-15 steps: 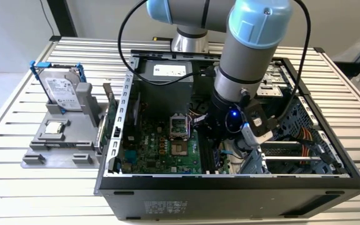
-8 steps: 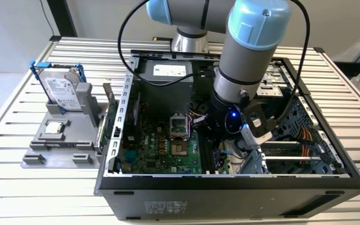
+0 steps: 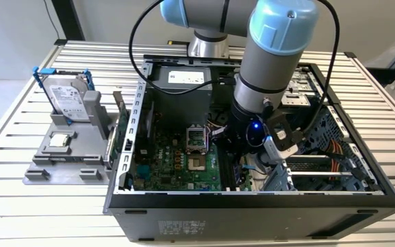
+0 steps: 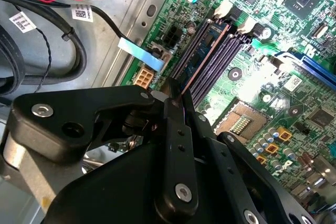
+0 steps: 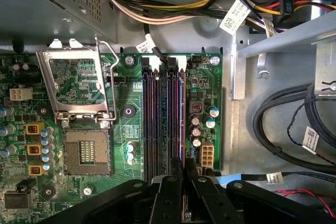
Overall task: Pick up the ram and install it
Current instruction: 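Insert the ram into the slot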
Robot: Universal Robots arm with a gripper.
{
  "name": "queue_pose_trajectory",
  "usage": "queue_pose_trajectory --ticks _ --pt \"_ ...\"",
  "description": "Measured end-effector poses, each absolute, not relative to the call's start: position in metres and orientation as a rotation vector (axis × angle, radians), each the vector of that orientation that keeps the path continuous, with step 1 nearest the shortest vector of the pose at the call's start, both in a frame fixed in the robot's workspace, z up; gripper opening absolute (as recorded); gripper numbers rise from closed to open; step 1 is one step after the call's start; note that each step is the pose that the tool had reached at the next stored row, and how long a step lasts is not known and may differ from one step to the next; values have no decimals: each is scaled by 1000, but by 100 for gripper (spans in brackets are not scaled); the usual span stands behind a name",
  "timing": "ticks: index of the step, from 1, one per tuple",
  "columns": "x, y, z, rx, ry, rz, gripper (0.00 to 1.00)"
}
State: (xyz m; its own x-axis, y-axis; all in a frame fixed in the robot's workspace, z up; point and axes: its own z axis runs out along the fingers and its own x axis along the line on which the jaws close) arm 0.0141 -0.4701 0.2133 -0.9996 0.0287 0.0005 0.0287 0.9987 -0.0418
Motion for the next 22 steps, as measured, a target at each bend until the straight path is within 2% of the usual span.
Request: queue_pose_trajectory --ticks 20,21,22 --pt "14 -470 209 -45 -3140 64 0" --pt "14 -470 209 -45 -3140 64 100" --pt "14 -470 209 -45 -3139 64 100"
